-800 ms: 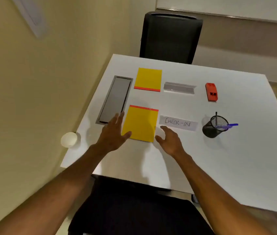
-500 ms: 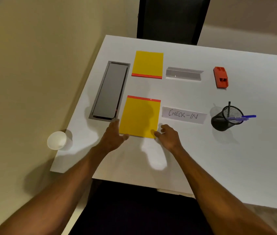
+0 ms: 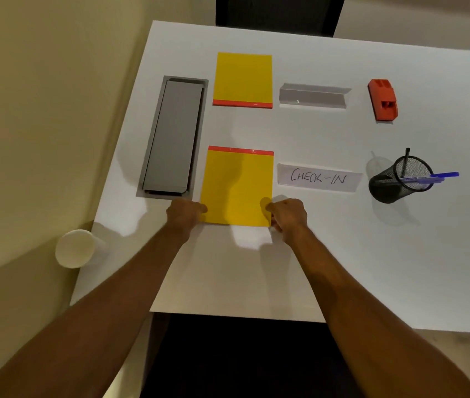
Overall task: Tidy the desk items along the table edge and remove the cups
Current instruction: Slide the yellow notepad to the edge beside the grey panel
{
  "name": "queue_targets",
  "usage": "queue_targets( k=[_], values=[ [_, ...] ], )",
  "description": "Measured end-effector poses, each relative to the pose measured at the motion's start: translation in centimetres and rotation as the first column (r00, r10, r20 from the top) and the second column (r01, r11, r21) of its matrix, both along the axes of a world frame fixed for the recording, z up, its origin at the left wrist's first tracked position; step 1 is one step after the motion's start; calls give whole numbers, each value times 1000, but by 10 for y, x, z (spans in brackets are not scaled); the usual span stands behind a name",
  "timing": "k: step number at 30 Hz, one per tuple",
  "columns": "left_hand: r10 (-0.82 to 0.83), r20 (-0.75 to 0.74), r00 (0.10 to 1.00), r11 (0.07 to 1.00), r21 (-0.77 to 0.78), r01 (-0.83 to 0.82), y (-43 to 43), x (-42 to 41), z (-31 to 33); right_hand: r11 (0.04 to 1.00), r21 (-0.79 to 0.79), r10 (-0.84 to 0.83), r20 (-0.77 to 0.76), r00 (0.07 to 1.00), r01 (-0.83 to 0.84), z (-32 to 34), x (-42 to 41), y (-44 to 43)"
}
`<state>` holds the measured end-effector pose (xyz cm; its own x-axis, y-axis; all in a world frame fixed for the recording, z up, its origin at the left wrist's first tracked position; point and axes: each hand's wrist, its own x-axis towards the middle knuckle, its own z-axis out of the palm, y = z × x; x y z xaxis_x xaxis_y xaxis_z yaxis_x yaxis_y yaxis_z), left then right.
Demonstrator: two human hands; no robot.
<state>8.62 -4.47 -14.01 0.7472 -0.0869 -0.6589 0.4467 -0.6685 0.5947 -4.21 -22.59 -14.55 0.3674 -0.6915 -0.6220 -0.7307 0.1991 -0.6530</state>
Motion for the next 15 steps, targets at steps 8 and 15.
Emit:
queue_targets(
  k=[8,15],
  values=[
    [24,-87,996,997,-77,-31,5,16,-9,995,92,-29,22,999,27,-3,5,-11],
    [134,-78,988,977,-157,-145,15,10,10,990,138,-66,219,974,37,16,-3,7]
  ],
)
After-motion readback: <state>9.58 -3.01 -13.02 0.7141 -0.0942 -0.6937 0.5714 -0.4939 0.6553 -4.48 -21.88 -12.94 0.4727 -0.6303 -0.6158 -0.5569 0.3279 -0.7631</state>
